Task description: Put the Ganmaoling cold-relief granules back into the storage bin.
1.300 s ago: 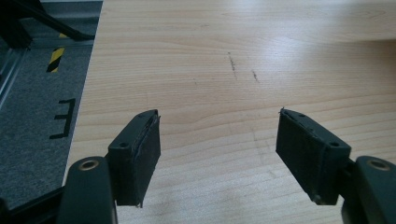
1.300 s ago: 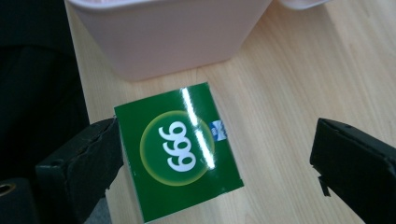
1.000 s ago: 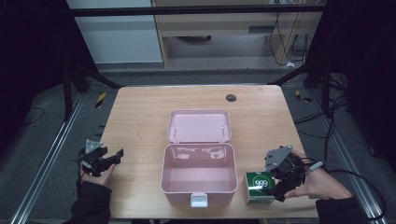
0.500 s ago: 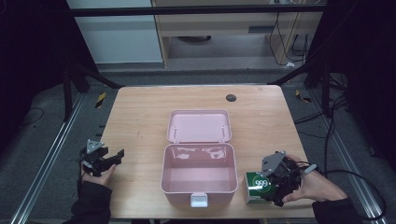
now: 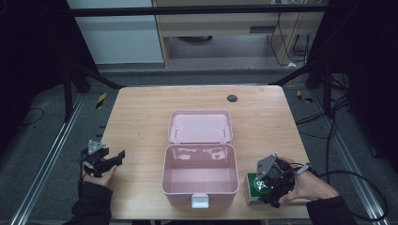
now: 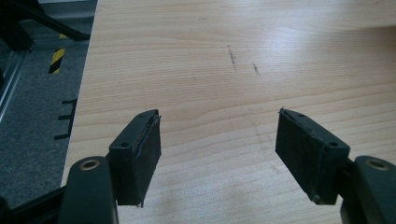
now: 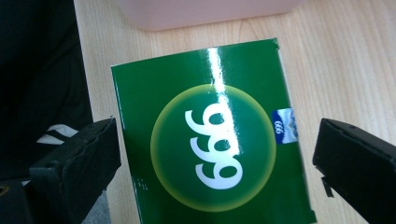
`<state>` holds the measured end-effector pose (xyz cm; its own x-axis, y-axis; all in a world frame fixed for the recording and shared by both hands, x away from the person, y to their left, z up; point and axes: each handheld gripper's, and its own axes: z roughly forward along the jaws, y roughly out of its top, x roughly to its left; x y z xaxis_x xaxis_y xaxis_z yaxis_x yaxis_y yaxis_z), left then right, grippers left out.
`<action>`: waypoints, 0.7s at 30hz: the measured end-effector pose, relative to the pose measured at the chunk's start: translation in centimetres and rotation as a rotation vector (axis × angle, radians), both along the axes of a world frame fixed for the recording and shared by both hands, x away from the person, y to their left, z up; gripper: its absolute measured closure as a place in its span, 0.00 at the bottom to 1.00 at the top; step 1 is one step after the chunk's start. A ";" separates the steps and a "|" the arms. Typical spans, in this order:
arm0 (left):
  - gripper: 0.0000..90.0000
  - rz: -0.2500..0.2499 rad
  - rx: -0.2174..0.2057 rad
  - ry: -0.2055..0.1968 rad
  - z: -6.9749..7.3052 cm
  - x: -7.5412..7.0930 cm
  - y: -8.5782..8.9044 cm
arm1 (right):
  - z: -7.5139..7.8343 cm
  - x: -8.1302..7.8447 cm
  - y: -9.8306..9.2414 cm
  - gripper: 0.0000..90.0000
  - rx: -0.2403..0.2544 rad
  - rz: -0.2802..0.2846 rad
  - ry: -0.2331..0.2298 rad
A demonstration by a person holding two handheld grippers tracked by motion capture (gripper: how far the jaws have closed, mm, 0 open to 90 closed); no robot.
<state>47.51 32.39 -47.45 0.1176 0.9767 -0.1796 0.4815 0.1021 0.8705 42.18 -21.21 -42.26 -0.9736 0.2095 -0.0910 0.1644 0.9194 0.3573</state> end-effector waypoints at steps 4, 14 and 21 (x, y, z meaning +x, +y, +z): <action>0.34 0.001 0.000 0.003 0.0 0.0 0.1 | -0.4 0.0 0.4 0.02 -0.006 0.017 -0.002; 0.34 -0.005 0.006 0.010 -0.1 0.1 0.1 | -1.6 0.5 0.6 0.05 -0.039 0.020 0.038; 0.34 -0.006 0.007 0.009 -0.1 0.1 0.1 | -2.1 0.6 0.7 0.08 -0.043 0.020 0.053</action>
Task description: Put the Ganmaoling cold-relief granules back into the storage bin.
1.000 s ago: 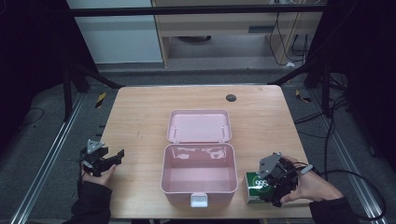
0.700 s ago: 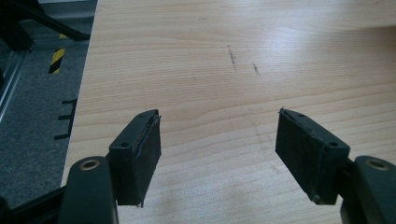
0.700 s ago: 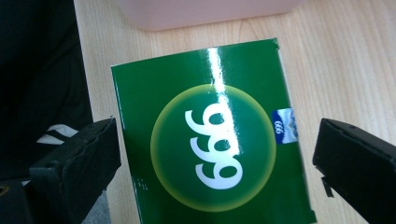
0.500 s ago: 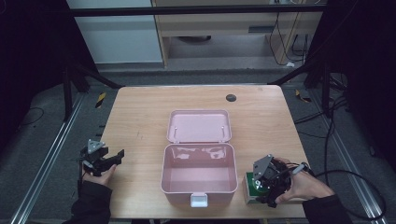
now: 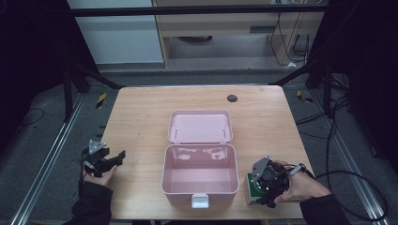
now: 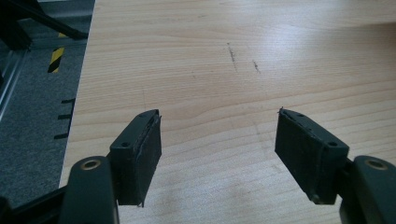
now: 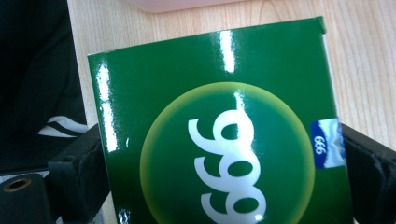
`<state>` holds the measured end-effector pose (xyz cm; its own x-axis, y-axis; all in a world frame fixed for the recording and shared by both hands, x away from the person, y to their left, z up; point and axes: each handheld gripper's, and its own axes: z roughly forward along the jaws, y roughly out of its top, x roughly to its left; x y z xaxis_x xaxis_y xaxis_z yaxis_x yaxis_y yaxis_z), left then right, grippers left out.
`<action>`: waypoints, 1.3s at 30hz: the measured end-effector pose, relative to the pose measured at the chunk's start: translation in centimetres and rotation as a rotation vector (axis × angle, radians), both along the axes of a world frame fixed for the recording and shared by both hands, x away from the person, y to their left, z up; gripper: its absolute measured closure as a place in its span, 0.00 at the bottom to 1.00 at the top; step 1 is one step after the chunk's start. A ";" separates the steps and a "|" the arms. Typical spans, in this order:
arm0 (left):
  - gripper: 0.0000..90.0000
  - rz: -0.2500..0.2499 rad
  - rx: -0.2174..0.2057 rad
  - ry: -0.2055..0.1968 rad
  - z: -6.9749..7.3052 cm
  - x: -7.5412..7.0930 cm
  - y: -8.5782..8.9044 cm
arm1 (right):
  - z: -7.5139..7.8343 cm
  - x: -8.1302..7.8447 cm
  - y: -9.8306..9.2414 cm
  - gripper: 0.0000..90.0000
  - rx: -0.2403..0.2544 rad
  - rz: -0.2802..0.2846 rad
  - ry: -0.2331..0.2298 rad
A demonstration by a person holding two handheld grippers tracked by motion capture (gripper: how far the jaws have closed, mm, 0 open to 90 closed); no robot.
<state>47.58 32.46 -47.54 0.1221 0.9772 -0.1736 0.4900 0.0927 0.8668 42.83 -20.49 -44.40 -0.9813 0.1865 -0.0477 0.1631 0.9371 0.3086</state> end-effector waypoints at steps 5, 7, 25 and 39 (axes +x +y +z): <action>0.34 -0.001 0.001 0.002 0.0 0.0 0.0 | -0.1 0.1 0.1 0.09 -0.008 0.007 0.003; 0.34 0.000 0.000 -0.001 0.0 0.0 0.0 | -0.2 0.1 0.1 0.09 -0.012 0.003 0.004; 0.35 0.005 -0.003 -0.005 0.1 0.0 0.0 | 0.0 -0.2 0.0 0.18 -0.012 -0.060 0.023; 0.35 0.001 0.001 -0.001 0.1 0.0 0.0 | 2.5 -0.4 -1.4 0.18 0.060 -0.111 -0.010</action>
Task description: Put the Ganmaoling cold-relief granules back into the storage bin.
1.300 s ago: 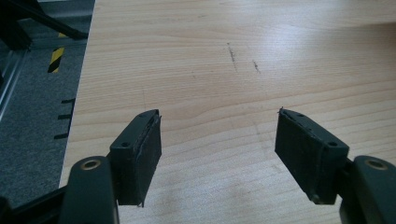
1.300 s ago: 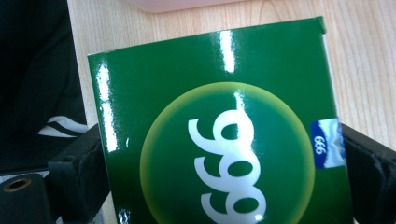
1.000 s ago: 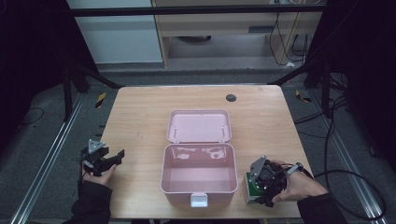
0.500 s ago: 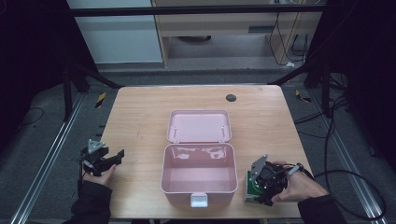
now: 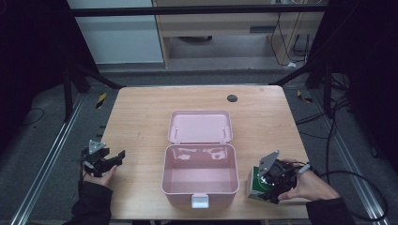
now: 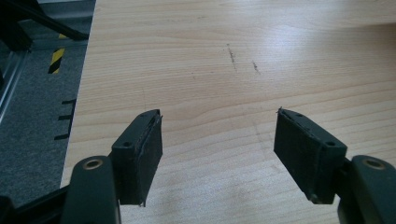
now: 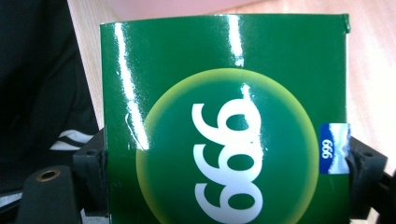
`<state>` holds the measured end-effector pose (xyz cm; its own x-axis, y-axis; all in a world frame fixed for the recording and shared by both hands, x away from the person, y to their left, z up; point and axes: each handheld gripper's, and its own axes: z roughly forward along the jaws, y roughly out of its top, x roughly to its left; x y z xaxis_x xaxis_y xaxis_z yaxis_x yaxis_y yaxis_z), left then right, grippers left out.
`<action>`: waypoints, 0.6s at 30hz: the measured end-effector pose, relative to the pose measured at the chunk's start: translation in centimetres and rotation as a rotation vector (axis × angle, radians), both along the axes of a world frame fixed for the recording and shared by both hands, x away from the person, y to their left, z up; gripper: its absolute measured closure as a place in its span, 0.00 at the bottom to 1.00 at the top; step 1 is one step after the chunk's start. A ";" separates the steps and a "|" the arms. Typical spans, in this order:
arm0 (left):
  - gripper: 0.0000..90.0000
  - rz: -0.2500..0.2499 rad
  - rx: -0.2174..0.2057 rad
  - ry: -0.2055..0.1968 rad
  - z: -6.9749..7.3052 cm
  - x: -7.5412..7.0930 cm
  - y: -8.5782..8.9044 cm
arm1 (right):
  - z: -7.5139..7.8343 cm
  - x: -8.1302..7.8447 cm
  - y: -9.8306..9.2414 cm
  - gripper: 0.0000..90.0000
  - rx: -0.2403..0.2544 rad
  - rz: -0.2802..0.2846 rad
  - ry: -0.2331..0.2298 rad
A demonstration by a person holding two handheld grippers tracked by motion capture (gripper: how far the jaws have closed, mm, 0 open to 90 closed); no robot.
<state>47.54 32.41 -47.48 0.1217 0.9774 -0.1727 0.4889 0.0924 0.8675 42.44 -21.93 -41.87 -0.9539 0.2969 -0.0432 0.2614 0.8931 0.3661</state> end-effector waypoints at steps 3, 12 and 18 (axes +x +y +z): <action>0.35 -0.001 0.000 0.001 0.0 0.0 0.0 | 0.8 0.1 -0.3 0.18 0.018 -0.002 -0.025; 0.35 -0.003 -0.003 0.001 0.0 0.0 -0.1 | 3.8 0.3 -0.7 0.18 0.038 -0.026 -0.075; 0.35 -0.005 -0.003 0.002 0.0 0.0 -0.1 | 5.3 0.4 -0.6 0.18 0.031 -0.016 -0.077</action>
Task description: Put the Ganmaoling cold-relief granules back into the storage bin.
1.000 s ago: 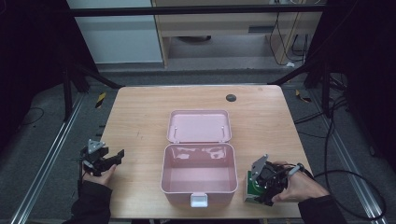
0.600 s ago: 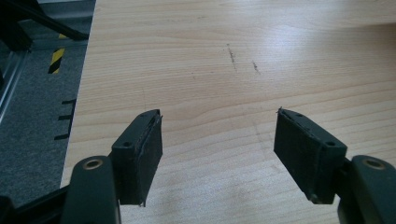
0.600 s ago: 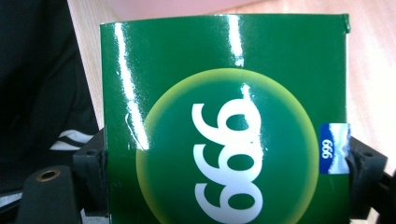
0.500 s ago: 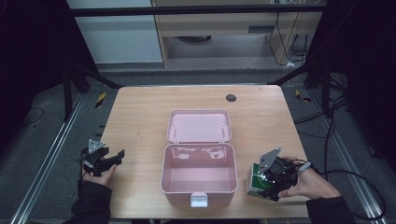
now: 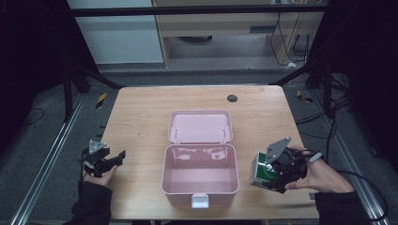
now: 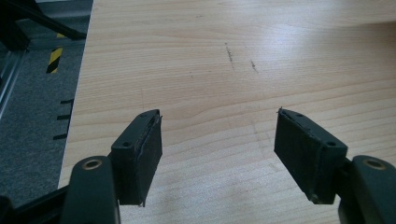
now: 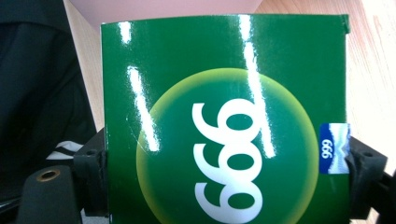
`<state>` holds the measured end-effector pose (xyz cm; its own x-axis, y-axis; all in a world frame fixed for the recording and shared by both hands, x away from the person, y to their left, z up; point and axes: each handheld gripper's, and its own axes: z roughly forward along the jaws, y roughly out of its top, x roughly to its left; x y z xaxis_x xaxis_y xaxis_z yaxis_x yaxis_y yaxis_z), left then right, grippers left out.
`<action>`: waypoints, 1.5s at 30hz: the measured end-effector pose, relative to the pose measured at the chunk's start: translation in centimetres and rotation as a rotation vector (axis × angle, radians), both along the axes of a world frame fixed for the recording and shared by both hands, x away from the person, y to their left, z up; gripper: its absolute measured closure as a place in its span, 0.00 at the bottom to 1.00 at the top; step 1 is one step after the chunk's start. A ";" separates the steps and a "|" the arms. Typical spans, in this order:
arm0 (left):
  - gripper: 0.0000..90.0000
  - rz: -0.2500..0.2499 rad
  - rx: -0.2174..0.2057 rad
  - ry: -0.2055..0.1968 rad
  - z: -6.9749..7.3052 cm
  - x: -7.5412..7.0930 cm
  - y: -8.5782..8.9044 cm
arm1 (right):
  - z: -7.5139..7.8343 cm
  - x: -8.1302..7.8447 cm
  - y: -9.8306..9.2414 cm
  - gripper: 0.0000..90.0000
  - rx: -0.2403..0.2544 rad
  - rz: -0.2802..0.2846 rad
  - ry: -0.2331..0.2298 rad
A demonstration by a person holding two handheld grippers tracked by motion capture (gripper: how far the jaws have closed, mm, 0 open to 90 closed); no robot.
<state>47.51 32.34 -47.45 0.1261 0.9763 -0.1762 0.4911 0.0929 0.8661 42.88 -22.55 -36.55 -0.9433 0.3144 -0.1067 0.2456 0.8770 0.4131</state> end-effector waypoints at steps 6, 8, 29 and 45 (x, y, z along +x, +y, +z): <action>0.35 -0.005 0.007 0.008 0.0 0.0 0.0 | 1.3 0.2 0.0 0.18 -0.001 -0.005 -0.006; 0.35 -0.006 0.007 0.008 0.0 0.0 0.0 | 1.8 0.2 0.1 0.18 0.005 -0.005 -0.016; 0.34 -0.010 0.007 0.005 0.0 -0.1 -0.1 | 7.6 0.1 2.4 0.18 -0.001 0.038 -0.087; 0.34 -0.010 0.013 0.000 0.0 -0.1 -0.4 | 8.9 0.3 6.3 0.18 -0.001 0.109 -0.097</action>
<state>47.37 31.97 -47.42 0.1359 0.9771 -0.1637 0.4917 0.0769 0.8674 43.20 -16.24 -27.70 -0.9571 0.2104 -0.1994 0.1078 0.8969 0.4289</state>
